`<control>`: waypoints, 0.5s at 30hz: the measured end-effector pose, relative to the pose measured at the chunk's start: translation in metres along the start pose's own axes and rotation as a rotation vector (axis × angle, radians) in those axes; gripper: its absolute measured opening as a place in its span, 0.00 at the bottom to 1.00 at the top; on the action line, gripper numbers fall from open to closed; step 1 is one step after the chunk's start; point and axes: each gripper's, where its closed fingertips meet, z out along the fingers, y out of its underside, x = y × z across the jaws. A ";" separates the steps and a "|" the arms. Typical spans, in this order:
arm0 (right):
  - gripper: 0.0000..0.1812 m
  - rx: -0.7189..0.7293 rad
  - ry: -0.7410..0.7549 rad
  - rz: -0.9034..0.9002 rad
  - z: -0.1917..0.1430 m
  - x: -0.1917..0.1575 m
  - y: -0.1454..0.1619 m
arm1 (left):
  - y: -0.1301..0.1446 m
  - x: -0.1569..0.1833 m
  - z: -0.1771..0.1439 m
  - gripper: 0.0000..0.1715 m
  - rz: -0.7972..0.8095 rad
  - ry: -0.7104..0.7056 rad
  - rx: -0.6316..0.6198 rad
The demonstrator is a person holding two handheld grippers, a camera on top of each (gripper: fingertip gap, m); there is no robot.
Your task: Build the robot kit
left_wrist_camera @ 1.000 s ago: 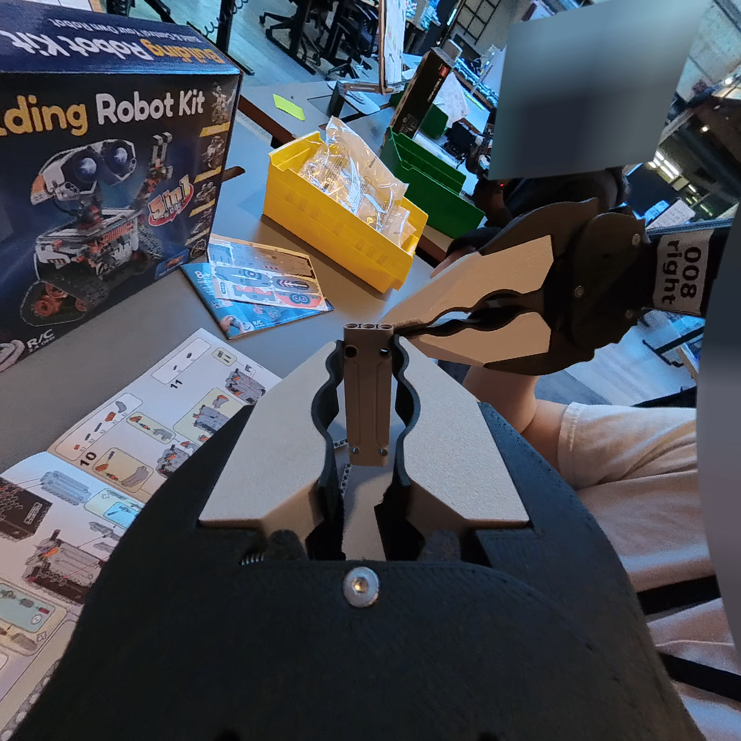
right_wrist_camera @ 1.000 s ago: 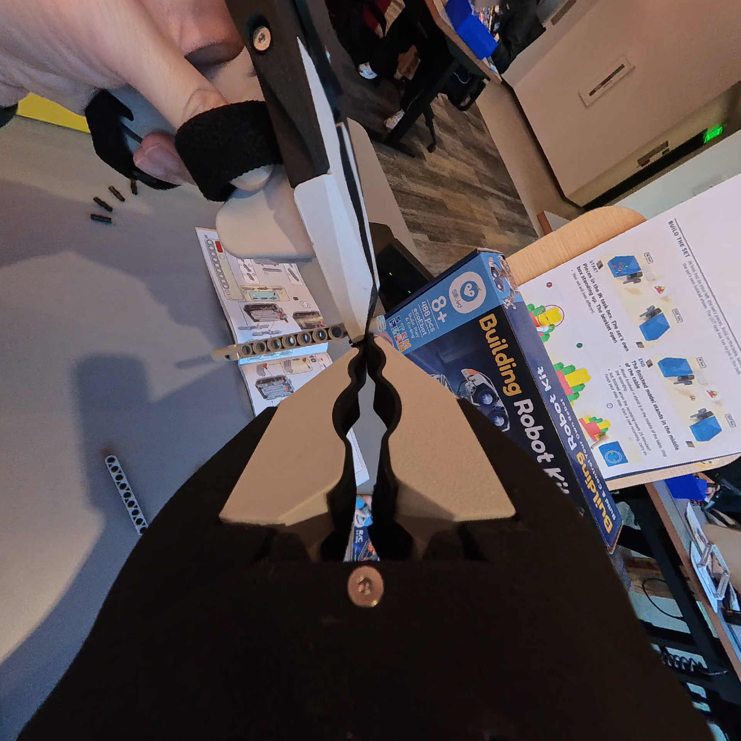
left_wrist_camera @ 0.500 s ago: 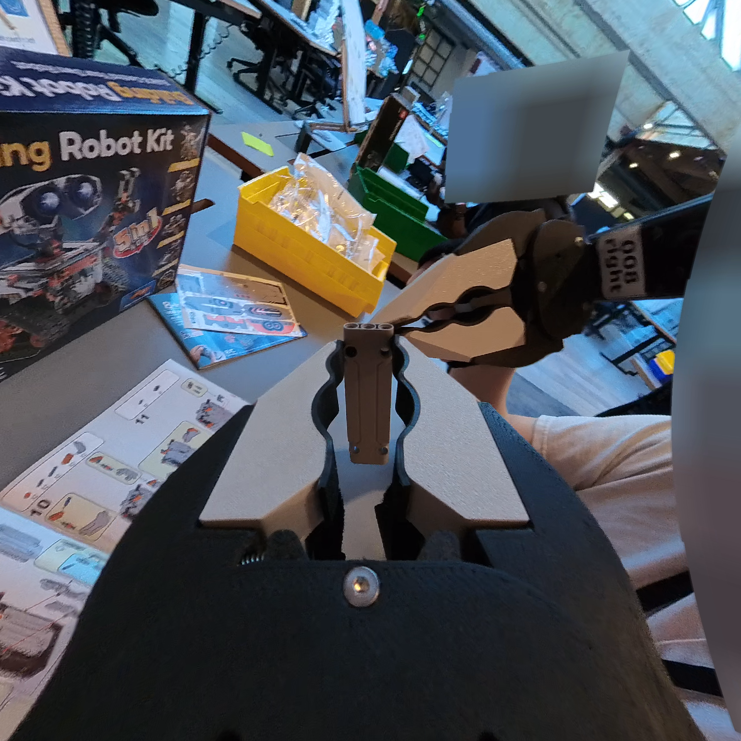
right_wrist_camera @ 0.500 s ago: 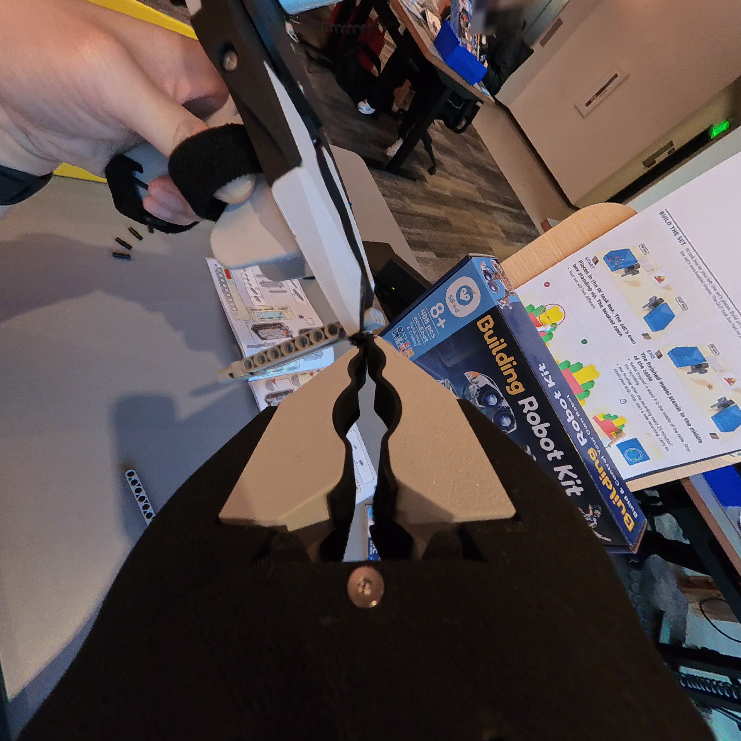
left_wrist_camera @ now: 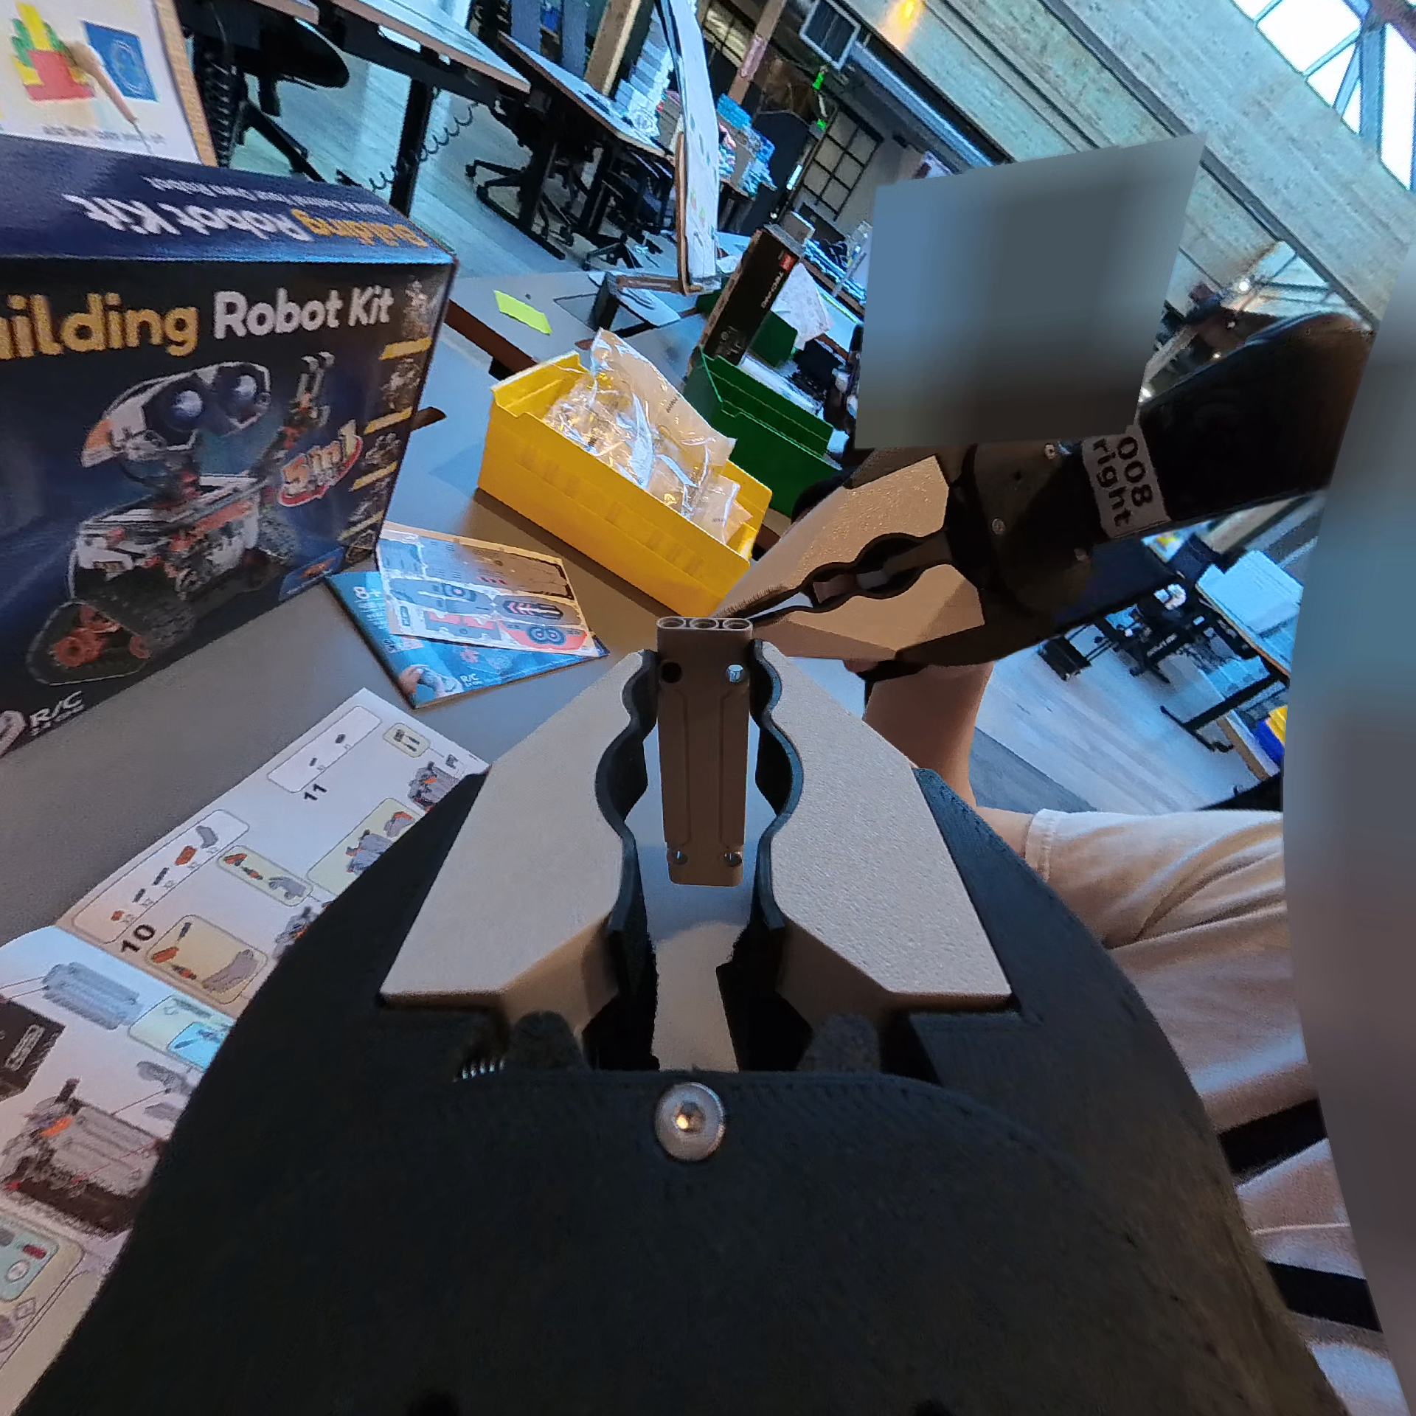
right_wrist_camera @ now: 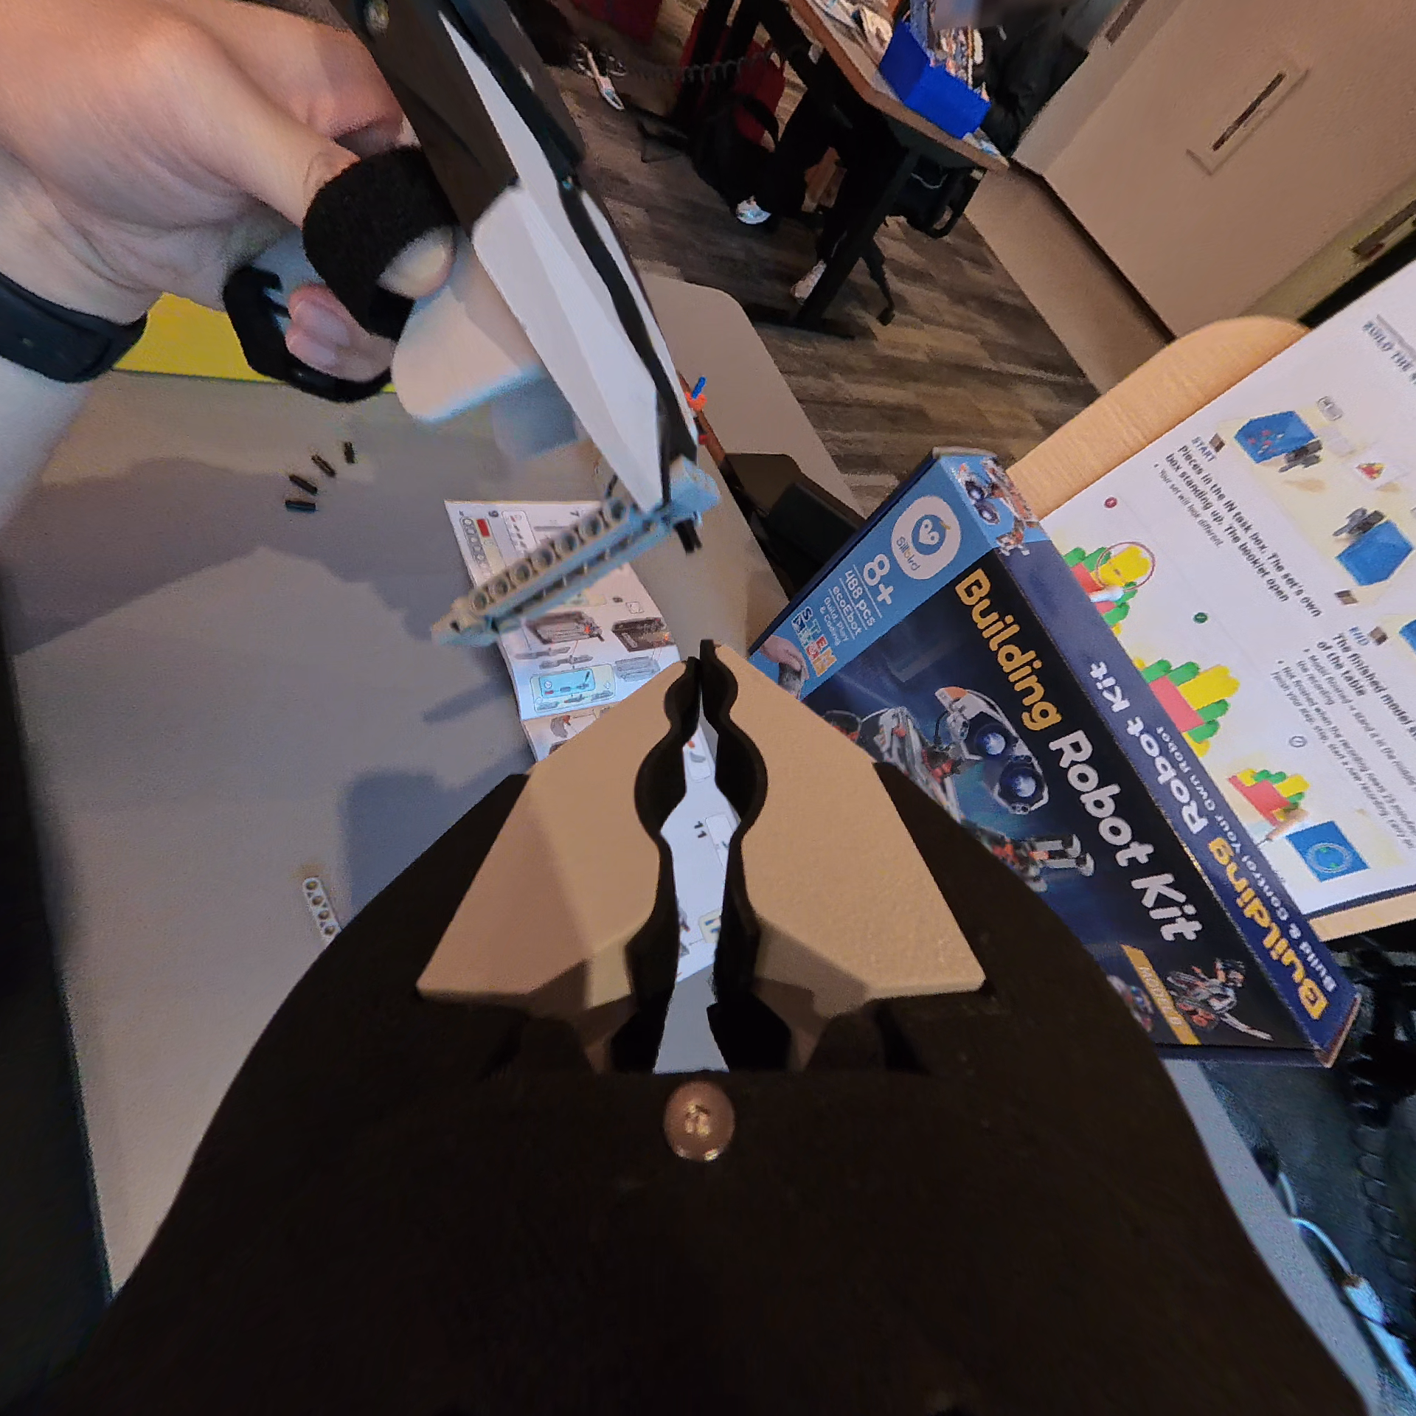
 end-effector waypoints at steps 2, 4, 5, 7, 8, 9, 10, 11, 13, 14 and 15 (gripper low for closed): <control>0.00 -0.027 -0.022 0.047 -0.002 0.008 0.015 | -0.002 -0.006 -0.006 0.12 -0.010 -0.015 0.016; 0.00 -0.050 -0.070 0.146 -0.009 0.022 0.040 | -0.003 -0.010 -0.011 0.12 -0.019 -0.019 0.028; 0.00 -0.058 -0.104 0.219 -0.014 0.030 0.058 | -0.004 -0.010 -0.013 0.12 -0.023 -0.016 0.034; 0.00 -0.099 -0.204 0.419 -0.025 0.042 0.103 | -0.005 -0.012 -0.015 0.12 -0.026 -0.013 0.040; 0.00 -0.113 -0.250 0.492 -0.031 0.045 0.126 | -0.005 -0.012 -0.015 0.12 -0.026 -0.010 0.039; 0.00 -0.129 -0.263 0.533 -0.037 0.049 0.148 | -0.005 -0.011 -0.014 0.12 -0.025 -0.006 0.038; 0.00 -0.151 -0.265 0.565 -0.043 0.051 0.165 | -0.004 -0.011 -0.013 0.12 -0.024 -0.001 0.034; 0.00 -0.178 -0.263 0.593 -0.052 0.050 0.176 | -0.004 -0.011 -0.011 0.12 -0.023 0.004 0.028; 0.07 -0.200 -0.229 0.572 -0.070 0.049 0.175 | -0.002 -0.011 -0.007 0.12 -0.027 0.015 0.018; 0.09 -0.216 -0.208 0.527 -0.076 0.048 0.170 | -0.002 -0.011 -0.005 0.13 -0.030 0.019 0.013; 0.10 -0.250 -0.202 0.485 -0.080 0.045 0.167 | -0.001 -0.012 -0.004 0.12 -0.032 0.023 0.008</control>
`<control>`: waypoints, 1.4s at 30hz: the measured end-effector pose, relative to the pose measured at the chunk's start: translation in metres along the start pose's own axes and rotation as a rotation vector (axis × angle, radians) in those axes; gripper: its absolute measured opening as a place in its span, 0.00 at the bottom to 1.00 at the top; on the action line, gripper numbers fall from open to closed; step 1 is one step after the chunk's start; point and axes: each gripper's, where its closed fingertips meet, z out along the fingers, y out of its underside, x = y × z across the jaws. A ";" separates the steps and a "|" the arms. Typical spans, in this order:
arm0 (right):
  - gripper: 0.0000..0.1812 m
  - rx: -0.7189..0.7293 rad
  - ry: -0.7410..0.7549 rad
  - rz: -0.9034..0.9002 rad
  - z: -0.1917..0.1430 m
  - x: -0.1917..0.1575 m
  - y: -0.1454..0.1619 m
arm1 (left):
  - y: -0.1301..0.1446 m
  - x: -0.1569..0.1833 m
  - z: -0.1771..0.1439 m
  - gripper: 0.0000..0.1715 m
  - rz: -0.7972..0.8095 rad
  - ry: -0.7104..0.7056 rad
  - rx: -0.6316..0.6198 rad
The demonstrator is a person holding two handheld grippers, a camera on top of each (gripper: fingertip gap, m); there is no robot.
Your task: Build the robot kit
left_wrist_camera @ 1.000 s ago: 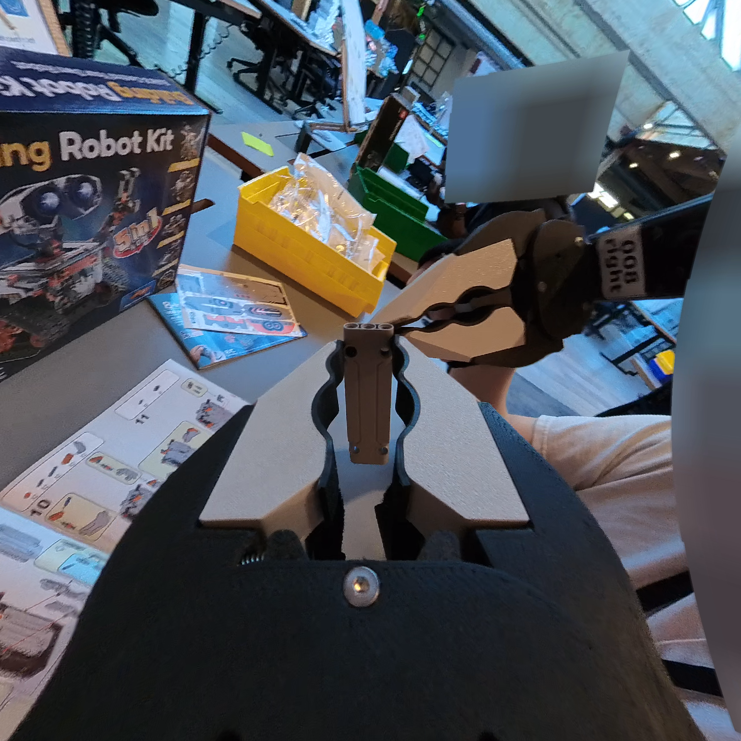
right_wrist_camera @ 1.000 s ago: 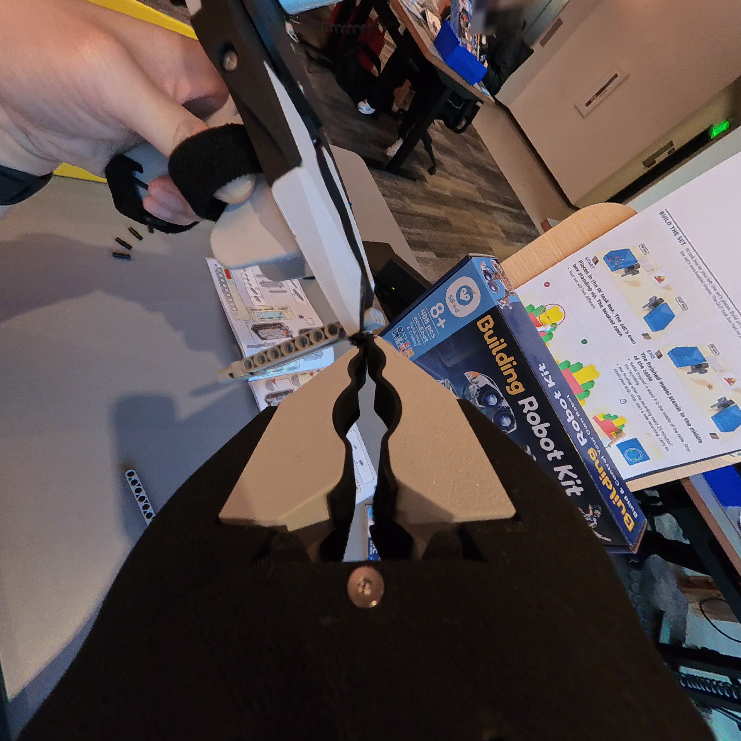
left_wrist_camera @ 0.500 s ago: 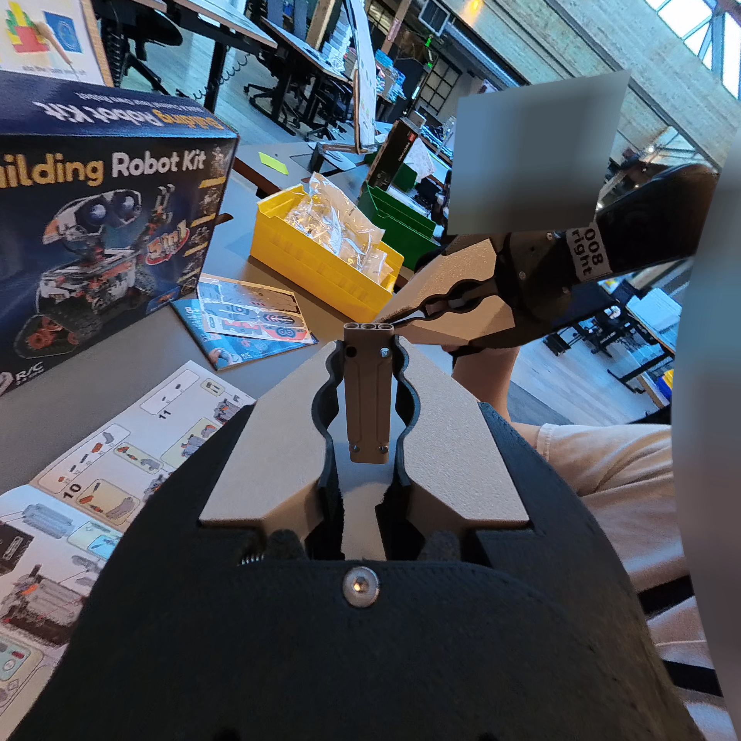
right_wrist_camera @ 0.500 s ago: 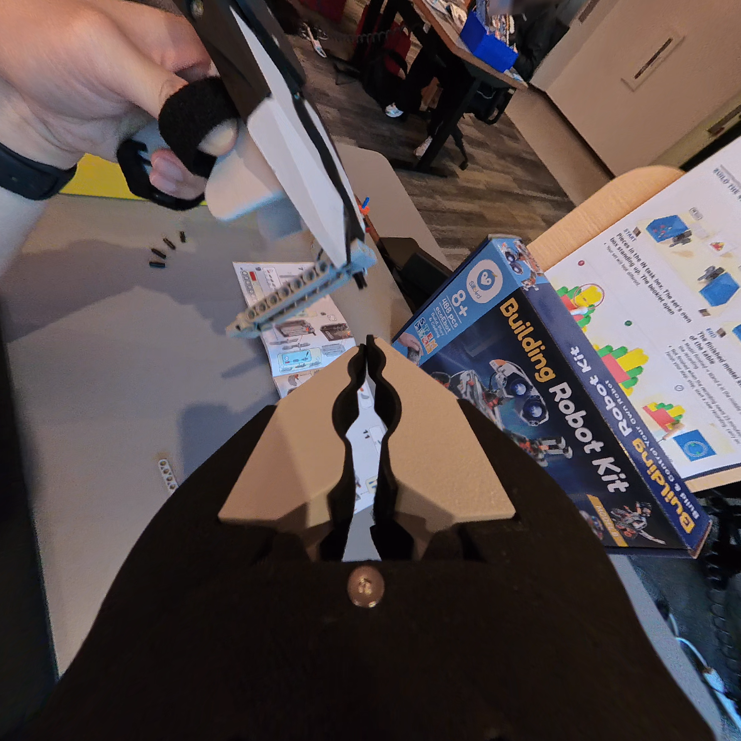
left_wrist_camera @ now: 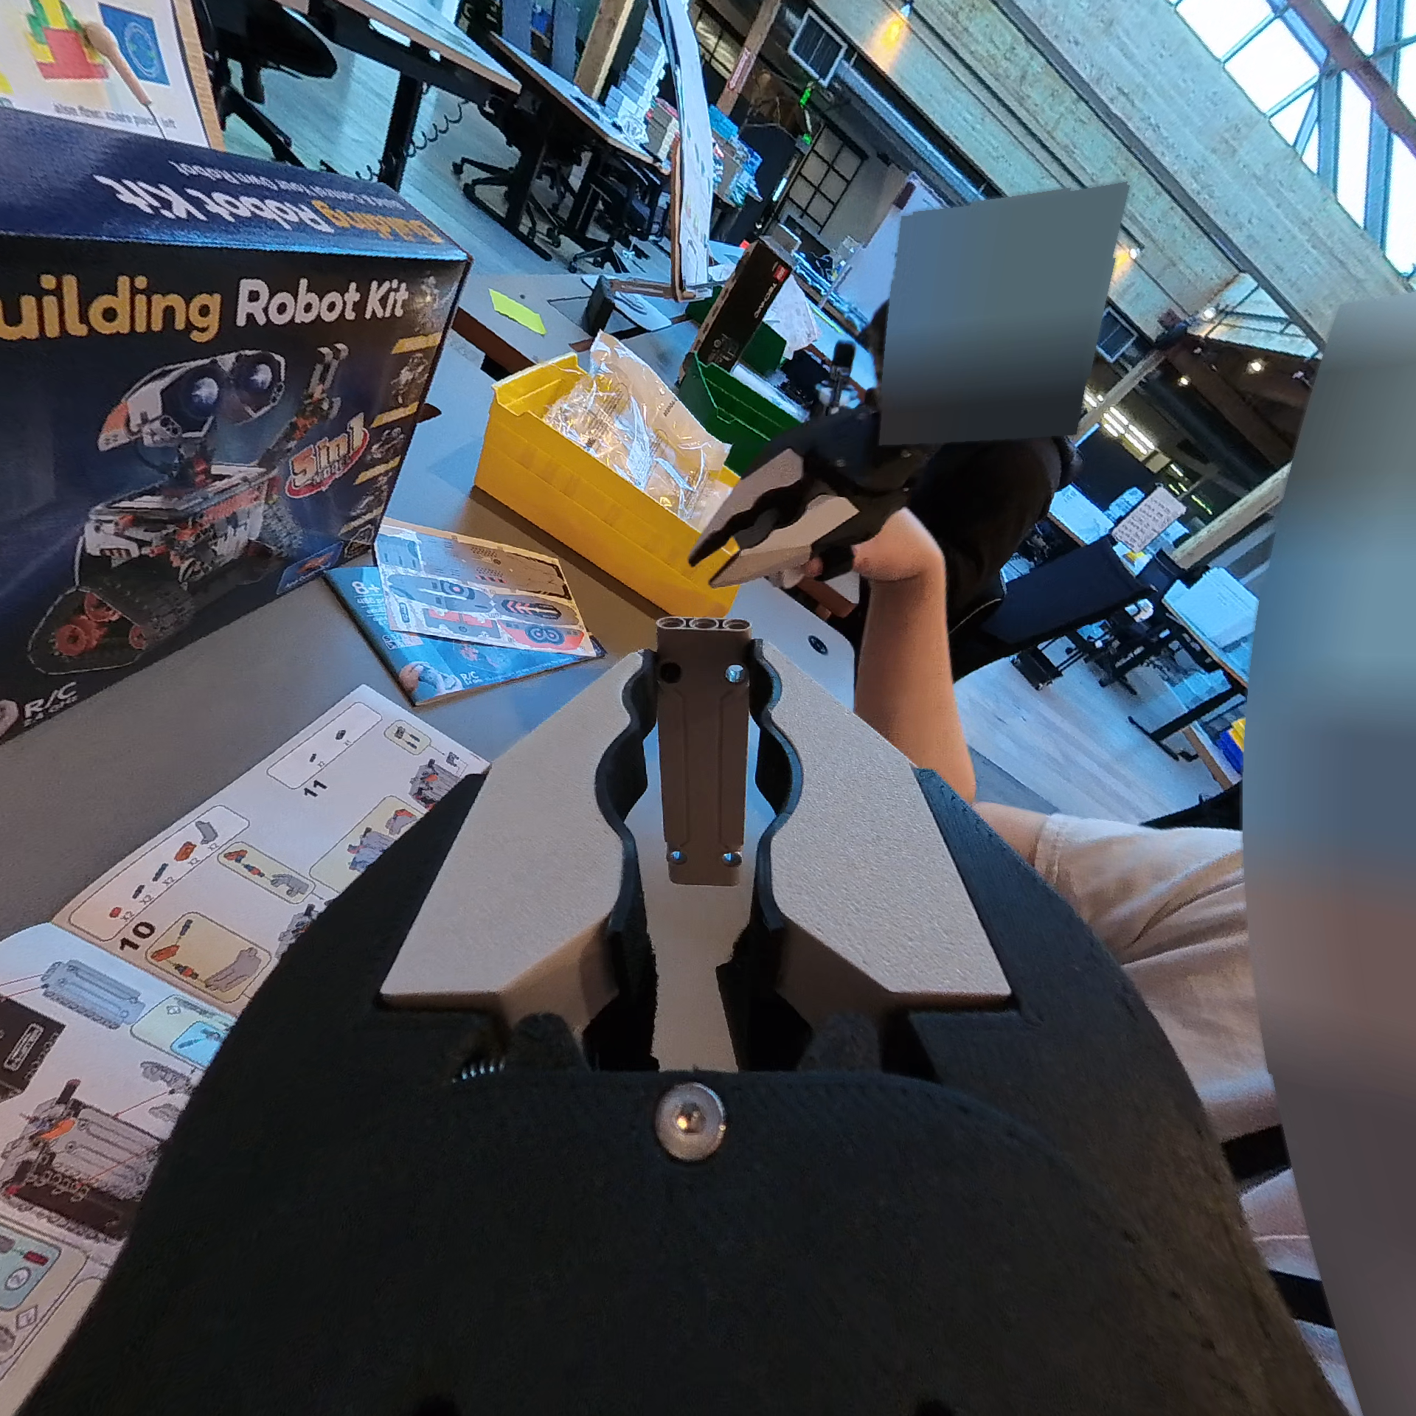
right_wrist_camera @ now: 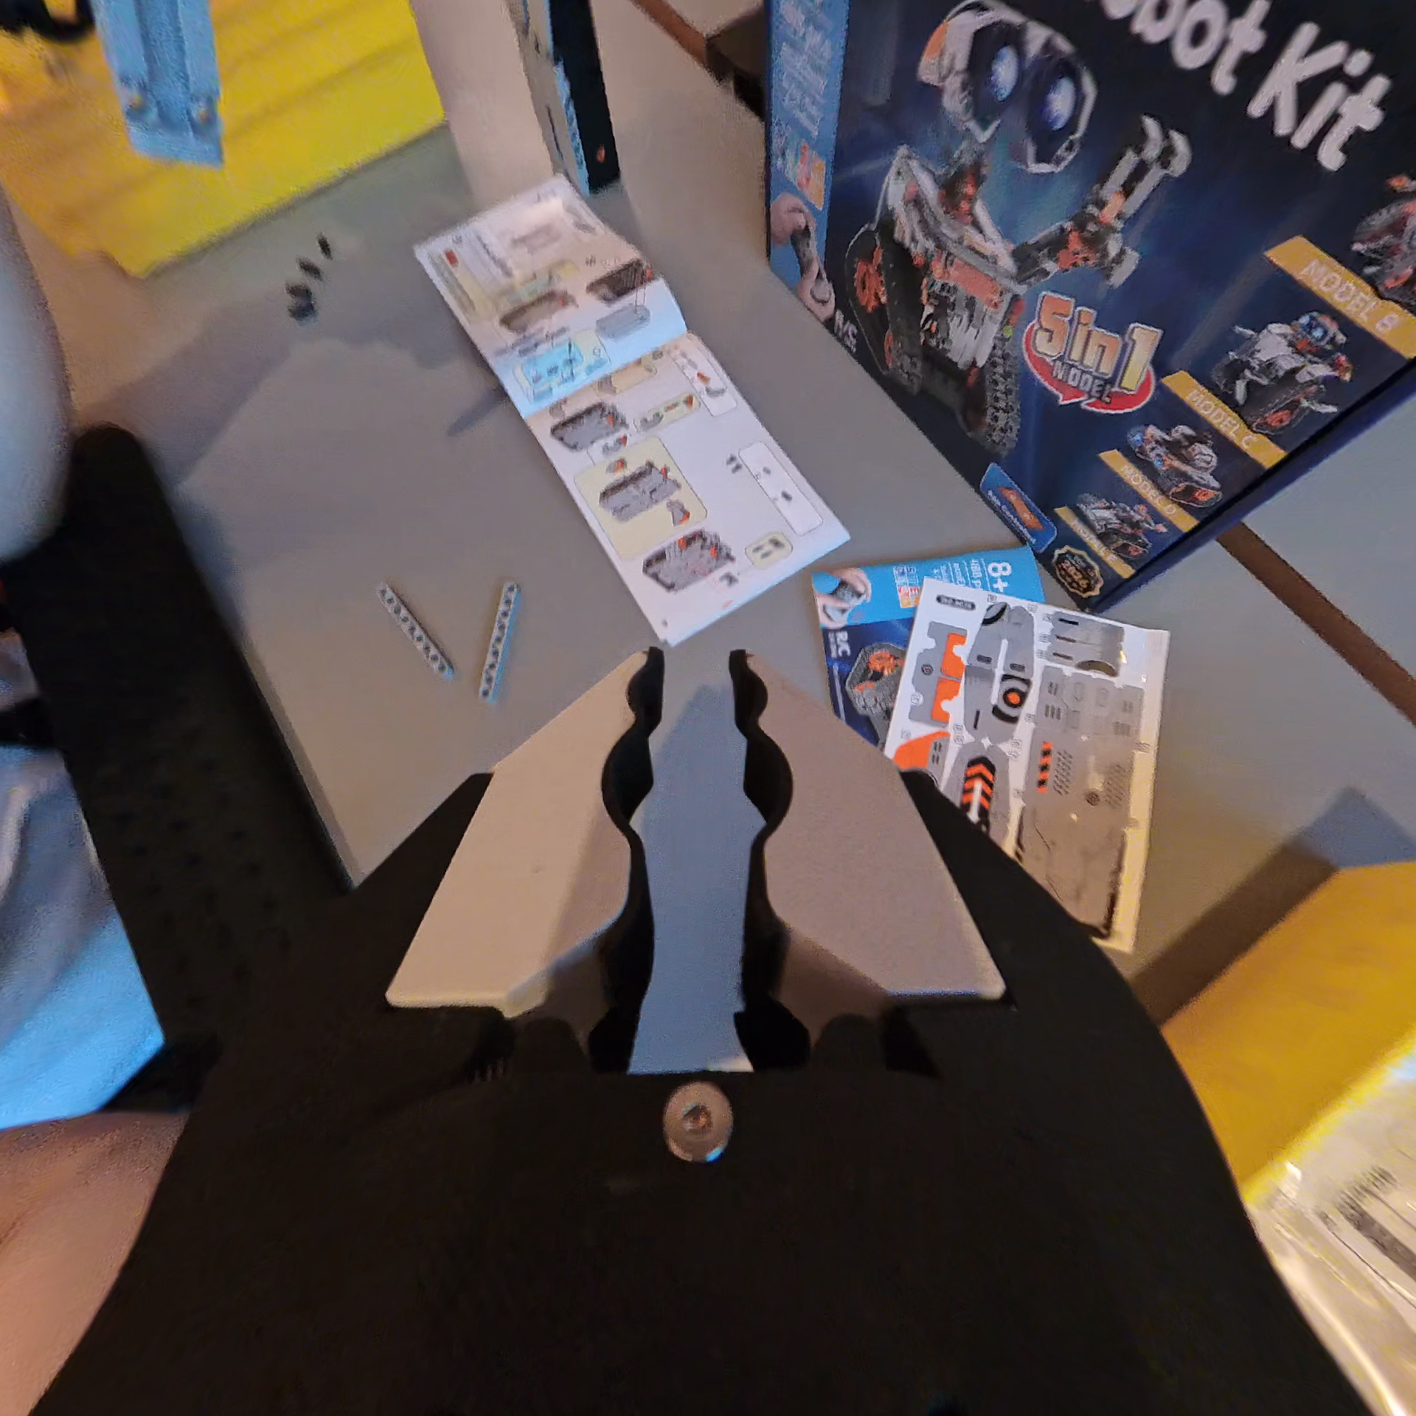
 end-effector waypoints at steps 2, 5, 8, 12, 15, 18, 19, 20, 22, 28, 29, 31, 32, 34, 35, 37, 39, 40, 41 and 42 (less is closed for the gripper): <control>0.07 -0.094 0.062 -0.078 -0.001 -0.004 0.008 | 0.001 -0.001 0.002 0.13 -0.001 0.007 -0.004; 0.00 -0.126 0.052 -0.204 0.010 -0.028 0.039 | -0.001 0.001 0.001 0.13 -0.004 0.022 0.004; 0.00 -0.120 0.001 -0.120 0.023 -0.048 0.095 | -0.002 0.003 -0.002 0.13 -0.002 0.034 0.018; 0.02 -0.017 -0.047 -0.076 0.029 -0.064 0.134 | -0.003 0.006 -0.003 0.13 0.001 0.049 0.023; 0.05 0.035 -0.023 -0.014 0.035 -0.066 0.141 | -0.003 0.008 -0.002 0.13 0.005 0.055 0.021; 0.08 0.031 0.001 -0.154 0.044 -0.062 0.143 | -0.003 0.010 0.000 0.13 0.011 0.055 0.017; 0.08 0.046 -0.005 -0.159 0.048 -0.058 0.139 | -0.003 0.010 0.001 0.13 0.012 0.054 0.014; 0.09 0.057 -0.020 -0.139 0.053 -0.053 0.135 | -0.002 0.010 0.003 0.13 0.013 0.054 0.010; 0.09 0.081 -0.074 -0.121 0.062 -0.049 0.129 | -0.001 0.011 0.004 0.13 0.019 0.051 0.002; 0.07 -0.026 -0.169 -0.246 0.077 -0.041 0.142 | 0.000 0.011 0.006 0.13 0.026 0.044 -0.005; 0.07 -0.024 -0.188 -0.250 0.078 -0.040 0.141 | 0.000 0.010 0.006 0.12 0.025 0.042 -0.006; 0.07 -0.030 -0.248 -0.243 0.078 -0.043 0.143 | 0.001 0.009 0.007 0.13 0.021 0.040 -0.010; 0.07 -0.033 -0.267 -0.244 0.078 -0.043 0.144 | 0.001 0.007 0.008 0.13 0.019 0.036 -0.012; 0.07 -0.013 -0.285 -0.260 0.079 -0.045 0.144 | 0.001 0.005 0.008 0.13 0.015 0.031 -0.013; 0.07 -0.003 -0.296 -0.263 0.079 -0.046 0.143 | 0.001 0.005 0.008 0.13 0.015 0.028 -0.013; 0.07 -0.017 -0.305 -0.279 0.082 -0.046 0.148 | 0.002 0.004 0.009 0.13 0.015 0.023 -0.016; 0.07 -0.035 -0.312 -0.284 0.085 -0.046 0.154 | 0.003 0.003 0.011 0.13 0.015 0.017 -0.023; 0.06 -0.016 -0.318 -0.273 0.086 -0.046 0.152 | 0.003 0.003 0.012 0.13 0.016 0.015 -0.027; 0.06 -0.006 -0.323 -0.270 0.087 -0.046 0.152 | 0.004 0.003 0.013 0.13 0.016 0.013 -0.031; 0.06 -0.001 -0.327 -0.264 0.087 -0.046 0.152 | 0.005 0.003 0.014 0.13 0.017 0.011 -0.036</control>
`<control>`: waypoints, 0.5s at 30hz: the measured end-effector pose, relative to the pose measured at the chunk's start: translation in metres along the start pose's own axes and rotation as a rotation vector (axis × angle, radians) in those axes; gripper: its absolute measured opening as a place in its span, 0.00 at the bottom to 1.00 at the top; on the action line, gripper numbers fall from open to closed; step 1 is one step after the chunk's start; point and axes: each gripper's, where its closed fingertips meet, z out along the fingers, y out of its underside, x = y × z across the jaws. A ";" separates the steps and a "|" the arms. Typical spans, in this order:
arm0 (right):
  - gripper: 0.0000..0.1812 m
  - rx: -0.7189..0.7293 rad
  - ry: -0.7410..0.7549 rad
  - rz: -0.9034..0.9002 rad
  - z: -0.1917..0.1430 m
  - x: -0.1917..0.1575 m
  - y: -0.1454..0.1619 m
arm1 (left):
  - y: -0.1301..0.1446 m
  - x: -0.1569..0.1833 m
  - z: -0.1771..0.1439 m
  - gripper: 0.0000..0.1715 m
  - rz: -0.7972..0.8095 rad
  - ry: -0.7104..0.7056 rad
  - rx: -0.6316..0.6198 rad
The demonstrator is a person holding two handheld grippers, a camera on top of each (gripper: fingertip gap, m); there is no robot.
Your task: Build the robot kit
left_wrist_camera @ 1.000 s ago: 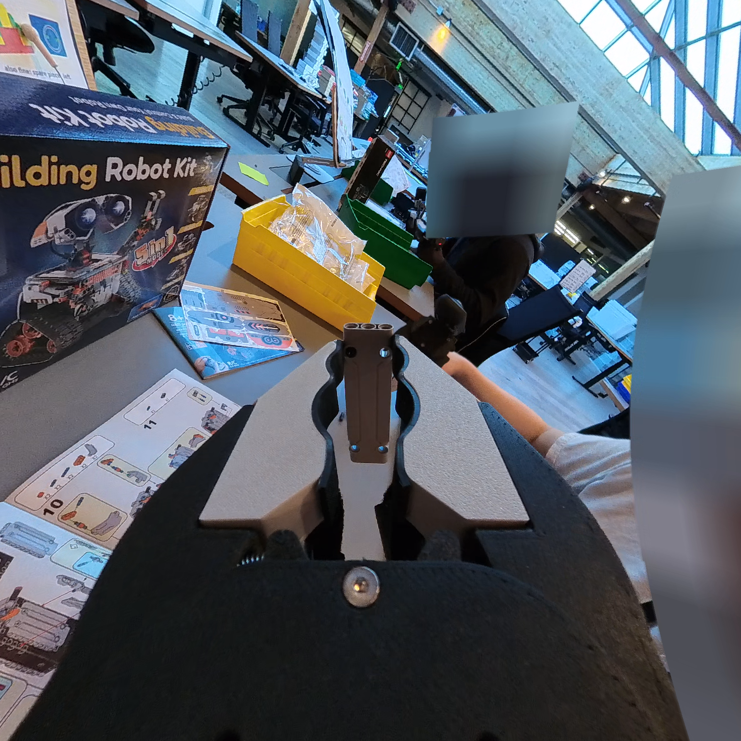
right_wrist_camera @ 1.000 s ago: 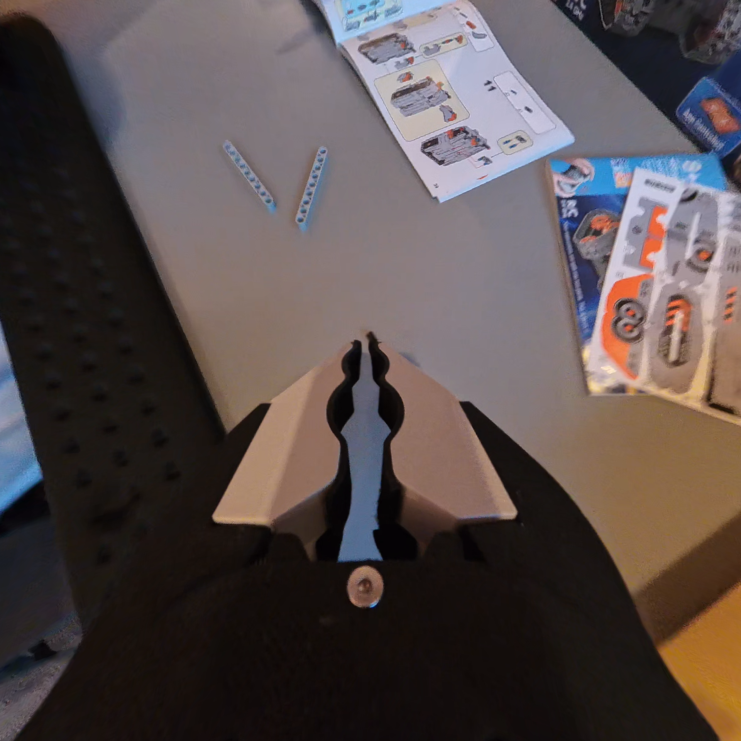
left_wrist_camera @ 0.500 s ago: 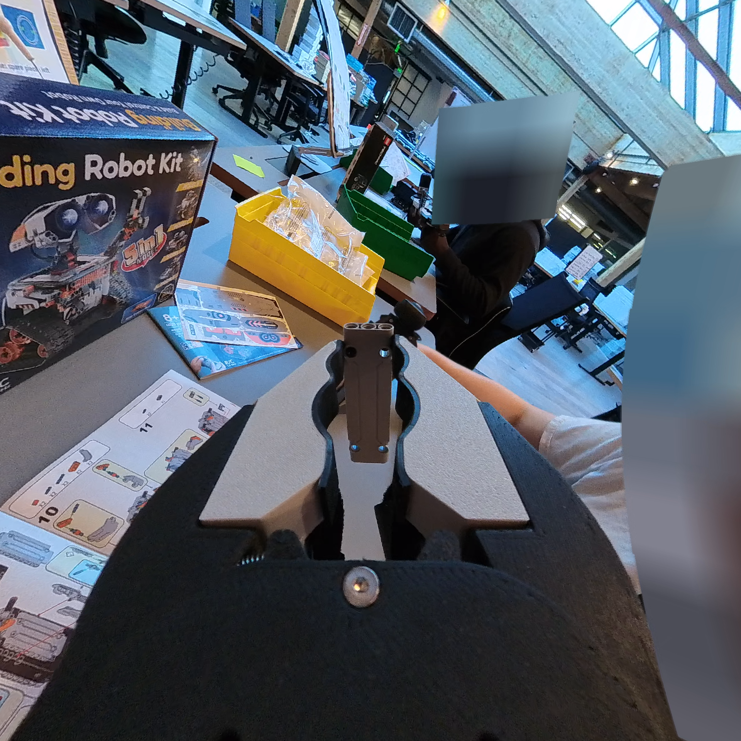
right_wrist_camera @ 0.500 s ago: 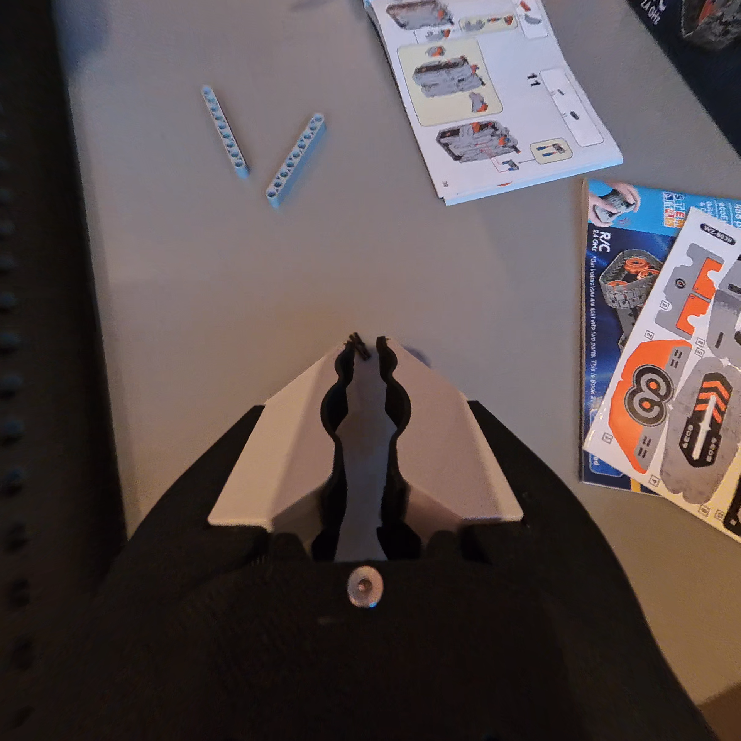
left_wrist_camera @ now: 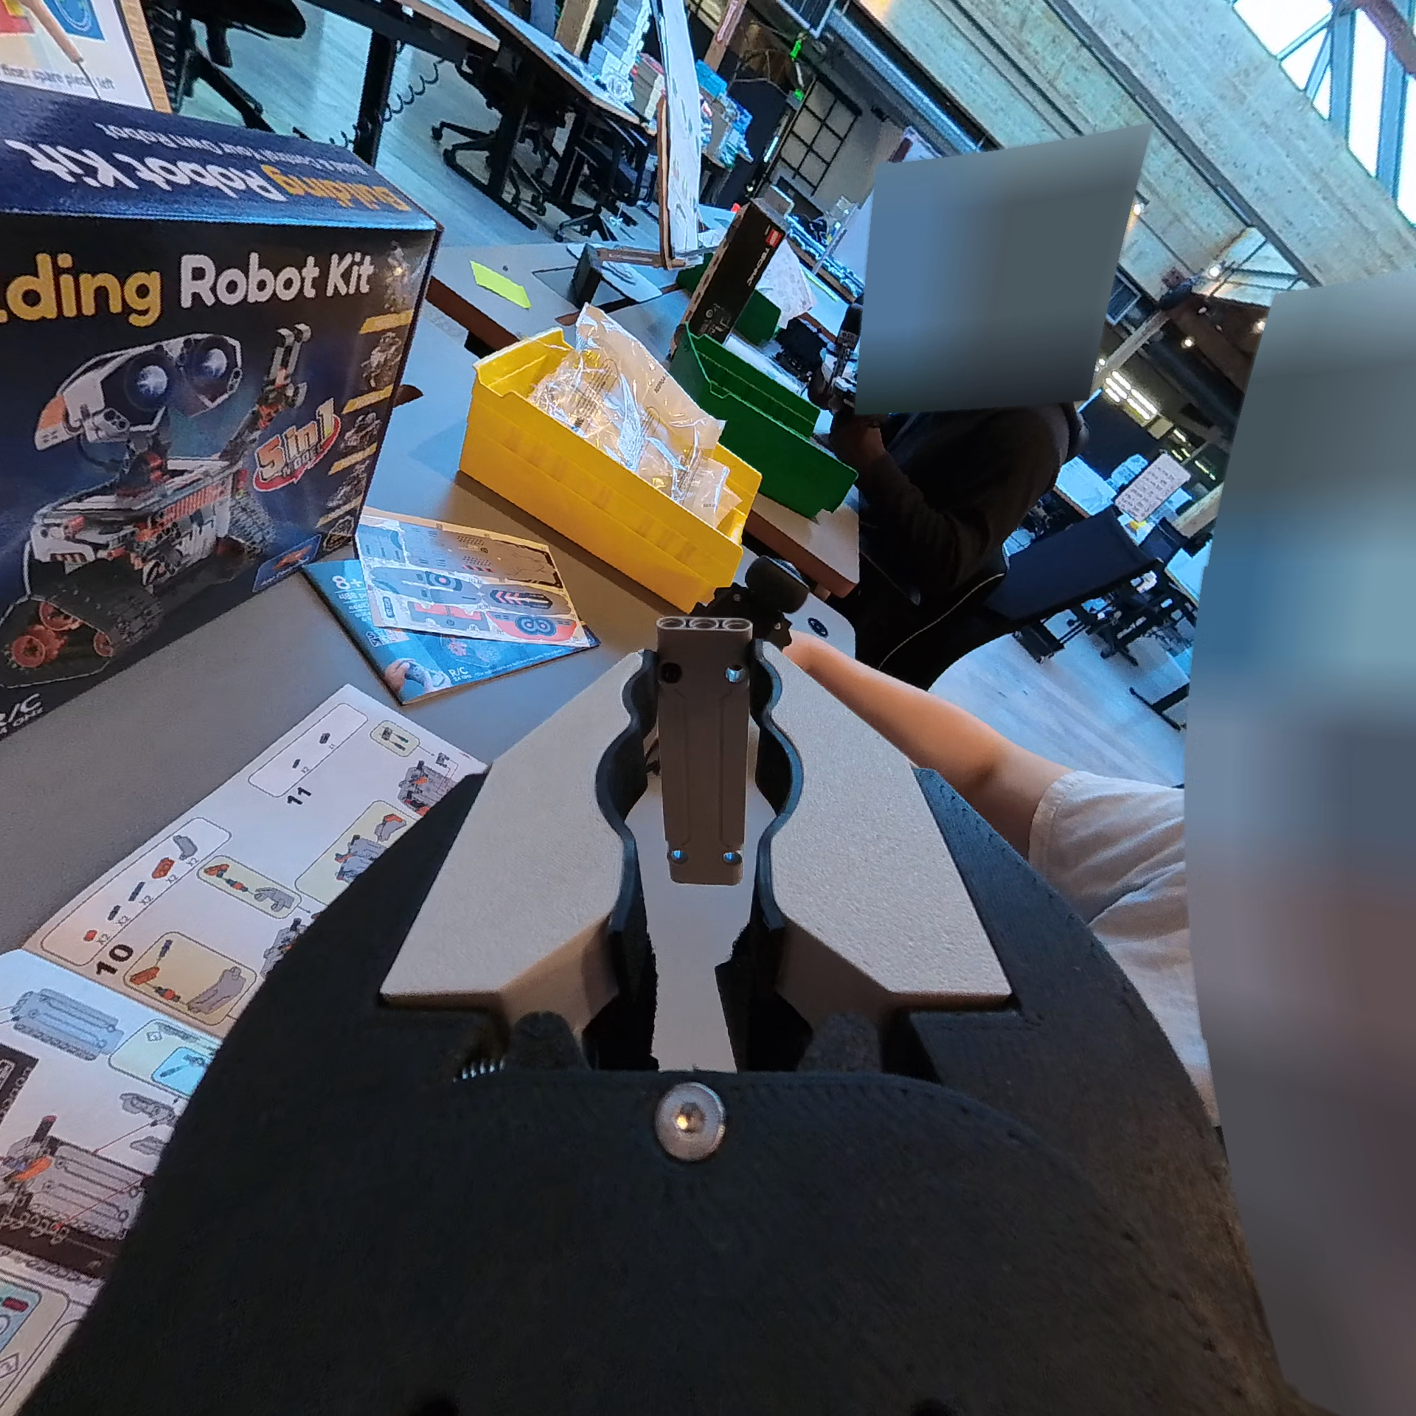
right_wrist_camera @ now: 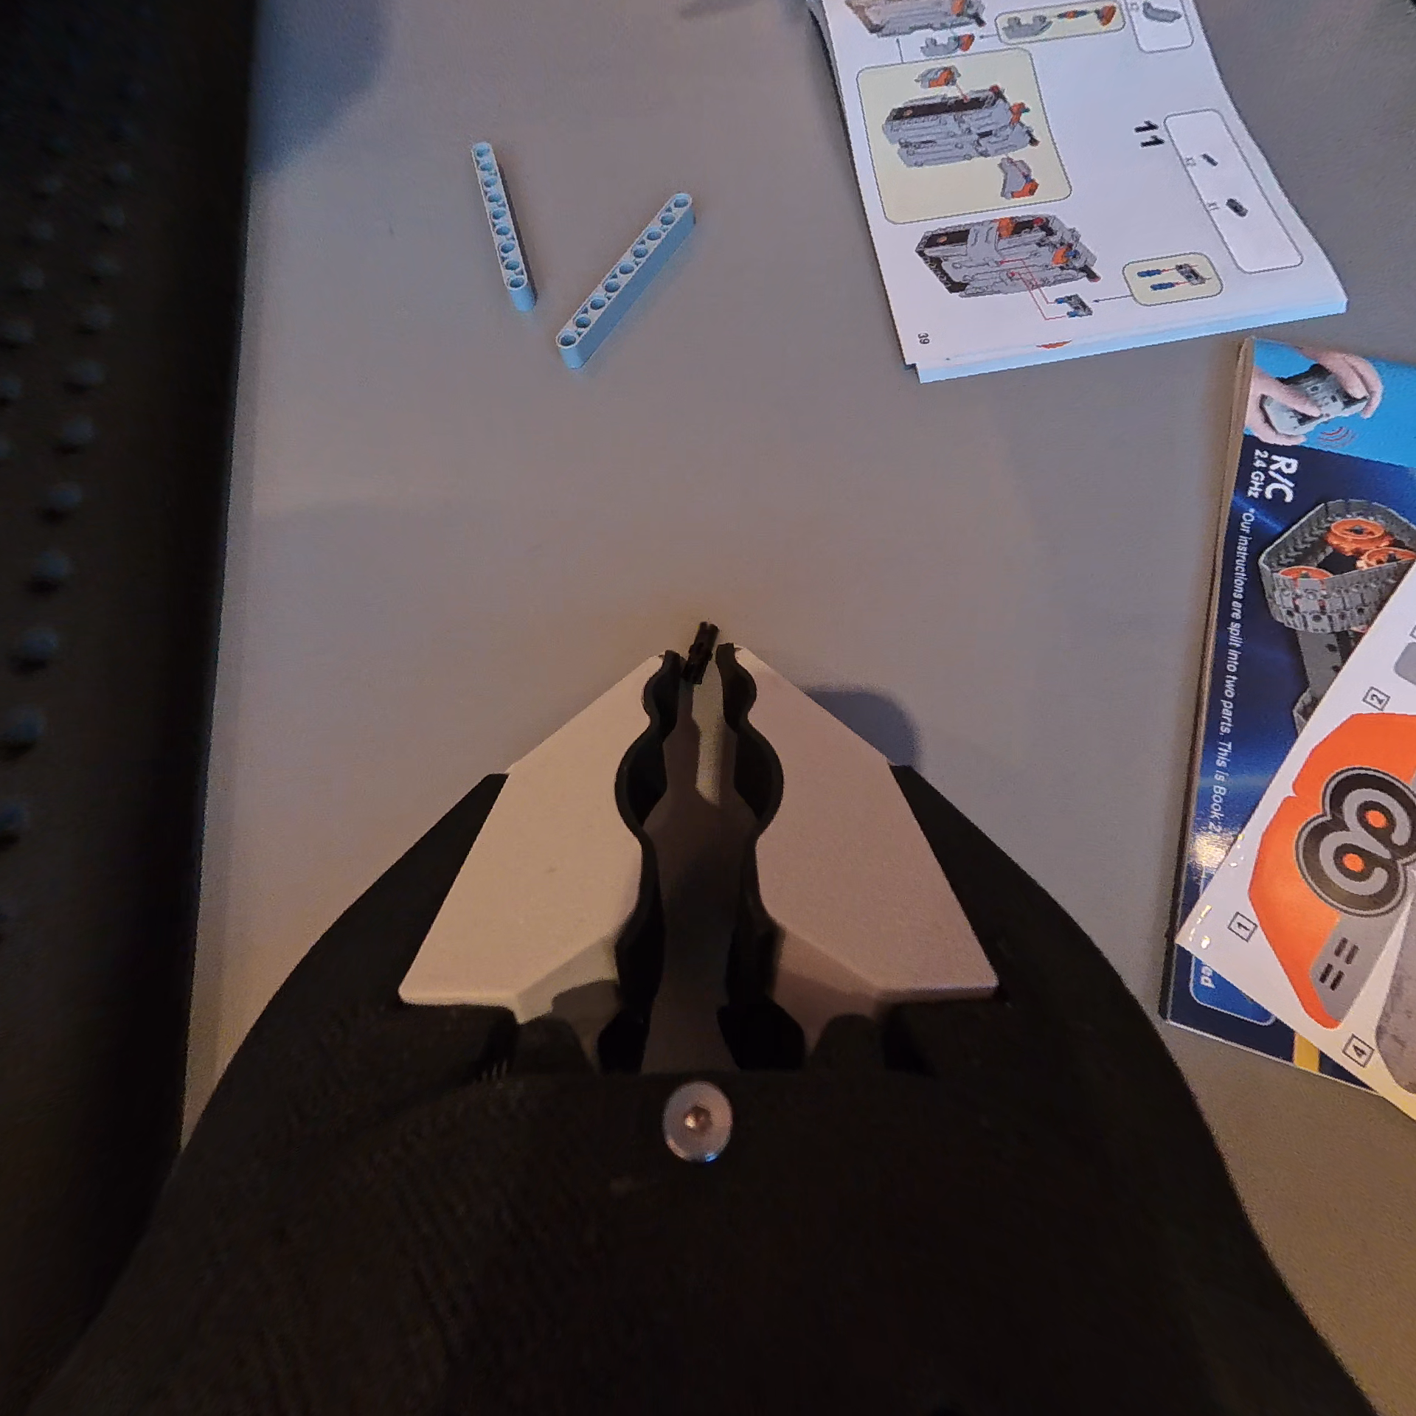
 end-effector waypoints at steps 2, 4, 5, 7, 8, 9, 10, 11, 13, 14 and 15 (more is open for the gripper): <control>0.06 0.003 -0.001 0.016 -0.001 0.001 0.001 | 0.001 0.000 0.002 0.13 0.002 -0.002 -0.007; 0.06 0.005 0.009 0.015 -0.002 0.002 0.002 | 0.001 0.000 0.002 0.13 0.002 -0.005 -0.008; 0.06 0.006 0.012 0.013 -0.002 0.001 0.002 | 0.001 0.000 0.002 0.13 0.003 -0.006 -0.008; 0.03 0.005 0.009 0.015 -0.002 0.000 0.002 | 0.001 0.000 0.002 0.13 0.003 -0.005 -0.007; 0.03 0.006 0.009 0.021 -0.002 0.000 0.003 | 0.001 0.001 0.002 0.13 0.003 -0.004 -0.007; 0.02 0.005 0.008 0.030 -0.002 0.000 0.003 | 0.001 0.001 0.002 0.13 0.003 -0.004 -0.007; 0.02 0.002 0.007 0.042 -0.002 0.000 0.003 | 0.001 0.001 0.002 0.13 0.003 -0.004 -0.009; 0.02 -0.011 0.010 0.054 -0.002 0.000 0.004 | 0.001 0.001 0.003 0.13 0.002 0.000 -0.010; 0.02 -0.109 0.017 0.076 -0.007 -0.002 0.007 | 0.002 0.001 0.003 0.13 0.003 0.003 -0.010; 0.02 -0.196 0.029 0.066 -0.010 -0.004 0.009 | 0.001 0.001 0.002 0.13 0.002 0.002 -0.009; 0.02 -0.316 0.051 0.026 -0.016 -0.005 0.012 | 0.001 0.000 0.001 0.13 0.000 0.001 -0.004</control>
